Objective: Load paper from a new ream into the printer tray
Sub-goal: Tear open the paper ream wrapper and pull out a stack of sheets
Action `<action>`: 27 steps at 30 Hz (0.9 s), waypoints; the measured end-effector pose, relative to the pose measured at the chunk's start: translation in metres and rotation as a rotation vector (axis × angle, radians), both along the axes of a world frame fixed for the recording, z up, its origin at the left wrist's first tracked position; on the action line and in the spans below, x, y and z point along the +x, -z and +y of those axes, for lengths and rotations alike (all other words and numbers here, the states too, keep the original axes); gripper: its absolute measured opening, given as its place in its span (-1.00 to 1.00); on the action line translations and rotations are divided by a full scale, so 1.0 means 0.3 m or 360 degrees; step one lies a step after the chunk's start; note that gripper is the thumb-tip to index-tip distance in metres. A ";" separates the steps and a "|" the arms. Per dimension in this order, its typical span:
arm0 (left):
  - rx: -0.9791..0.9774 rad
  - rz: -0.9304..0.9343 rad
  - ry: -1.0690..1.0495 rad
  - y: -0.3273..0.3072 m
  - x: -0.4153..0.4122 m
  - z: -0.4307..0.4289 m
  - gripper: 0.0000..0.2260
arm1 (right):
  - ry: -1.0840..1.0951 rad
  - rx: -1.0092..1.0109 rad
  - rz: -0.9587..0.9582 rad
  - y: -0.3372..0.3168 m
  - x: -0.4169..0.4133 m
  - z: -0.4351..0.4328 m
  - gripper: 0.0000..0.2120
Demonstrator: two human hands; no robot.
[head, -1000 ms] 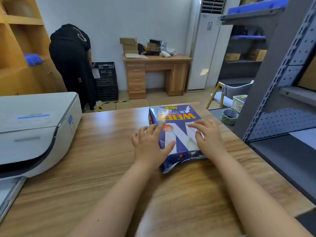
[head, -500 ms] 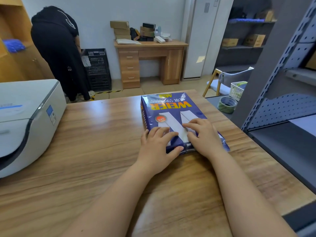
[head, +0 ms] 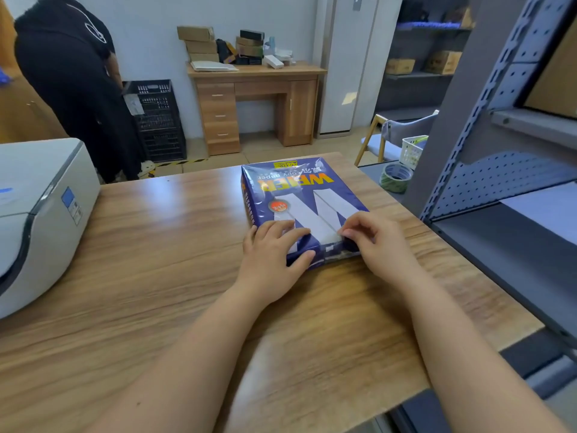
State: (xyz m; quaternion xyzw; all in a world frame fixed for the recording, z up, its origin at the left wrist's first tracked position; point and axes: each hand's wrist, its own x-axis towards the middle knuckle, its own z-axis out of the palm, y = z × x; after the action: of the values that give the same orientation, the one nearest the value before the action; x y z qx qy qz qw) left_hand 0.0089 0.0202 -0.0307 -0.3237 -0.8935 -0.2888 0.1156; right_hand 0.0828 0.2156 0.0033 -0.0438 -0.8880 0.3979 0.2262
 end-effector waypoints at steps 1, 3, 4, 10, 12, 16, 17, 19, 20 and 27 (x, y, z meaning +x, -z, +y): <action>0.0020 -0.0002 0.0001 0.003 0.002 0.000 -0.49 | -0.0002 -0.0005 0.0024 -0.001 0.028 -0.002 -0.92; 0.0060 0.0001 0.0001 0.013 0.010 0.003 -0.49 | -0.0007 0.0005 0.0044 0.009 0.081 -0.003 -0.91; 0.0064 0.0005 -0.0005 0.019 0.015 0.006 -0.49 | -0.0017 0.0056 0.0049 0.018 0.103 -0.002 -0.89; 0.0018 0.0052 -0.0018 0.032 0.028 0.000 -0.40 | -0.0071 0.0370 0.0105 0.051 0.207 -0.022 -0.85; -0.0031 0.0055 -0.0023 0.028 0.035 -0.006 -0.38 | -0.0077 0.0462 0.0090 0.067 0.241 -0.013 -0.85; -0.0089 0.0073 -0.0029 0.025 0.043 -0.008 -0.35 | -0.0173 0.0675 -0.0067 0.105 0.306 0.015 -0.83; -0.0091 0.0077 -0.0029 0.025 0.042 -0.009 -0.34 | -0.0215 0.0718 -0.0063 0.110 0.319 0.017 -0.85; -0.0102 0.0077 -0.0028 0.026 0.042 -0.010 -0.35 | -0.0323 0.0761 -0.0066 0.110 0.334 0.023 -0.91; -0.0102 0.0074 -0.0025 0.027 0.041 -0.010 -0.35 | -0.0353 0.0762 -0.0093 0.104 0.334 0.030 -0.92; -0.0048 0.0237 -0.0064 0.020 0.049 -0.004 -0.39 | 0.0038 0.0236 0.0150 -0.022 0.175 0.066 -0.93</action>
State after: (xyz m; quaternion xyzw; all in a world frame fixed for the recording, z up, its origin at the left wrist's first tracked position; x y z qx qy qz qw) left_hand 0.0237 0.0191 -0.0366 -0.3279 -0.8931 -0.2480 0.1825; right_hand 0.1354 0.2354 0.0099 -0.0187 -0.9028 0.3299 0.2752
